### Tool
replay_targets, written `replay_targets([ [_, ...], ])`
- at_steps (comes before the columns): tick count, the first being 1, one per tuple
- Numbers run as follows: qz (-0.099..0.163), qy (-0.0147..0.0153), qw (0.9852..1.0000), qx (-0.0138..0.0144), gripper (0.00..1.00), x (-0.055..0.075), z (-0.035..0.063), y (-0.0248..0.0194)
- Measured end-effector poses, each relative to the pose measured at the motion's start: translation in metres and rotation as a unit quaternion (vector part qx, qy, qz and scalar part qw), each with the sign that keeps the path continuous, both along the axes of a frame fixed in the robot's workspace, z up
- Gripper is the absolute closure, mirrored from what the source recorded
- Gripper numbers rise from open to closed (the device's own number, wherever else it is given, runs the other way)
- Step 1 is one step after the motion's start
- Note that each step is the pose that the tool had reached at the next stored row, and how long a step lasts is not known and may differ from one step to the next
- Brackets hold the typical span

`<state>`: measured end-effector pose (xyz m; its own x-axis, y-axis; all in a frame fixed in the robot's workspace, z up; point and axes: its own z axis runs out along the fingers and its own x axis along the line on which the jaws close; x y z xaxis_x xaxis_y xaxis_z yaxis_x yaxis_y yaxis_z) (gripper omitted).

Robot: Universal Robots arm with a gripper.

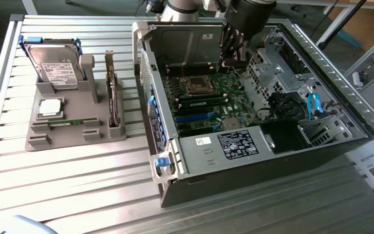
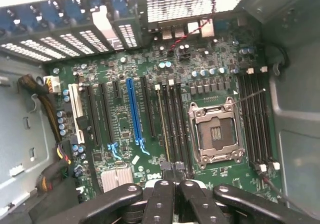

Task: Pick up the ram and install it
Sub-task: 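Press down the ram until it locks into place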

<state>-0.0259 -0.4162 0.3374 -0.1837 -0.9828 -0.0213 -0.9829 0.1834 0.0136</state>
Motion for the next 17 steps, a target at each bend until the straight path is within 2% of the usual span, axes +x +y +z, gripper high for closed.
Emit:
replay_targets([
  [2,-0.011,0.0,0.9999,0.0,0.9,0.0,0.0,0.0],
  [3,-0.032,0.0,0.9995,0.0,0.9,0.0,0.0,0.0],
  [6,-0.086,0.0,0.9963,0.0,0.9,0.0,-0.0001,0.0],
  [8,-0.121,0.0,0.9927,0.0,0.9,0.0,-0.0001,0.0],
  [10,-0.163,0.0,0.9866,0.0,0.9,0.0,-0.0002,0.0],
  [11,-0.173,0.0,0.9849,0.0,0.9,0.0,-0.0002,0.0],
  [17,-0.205,0.0,0.9787,0.0,0.9,0.0,-0.0002,0.0],
])
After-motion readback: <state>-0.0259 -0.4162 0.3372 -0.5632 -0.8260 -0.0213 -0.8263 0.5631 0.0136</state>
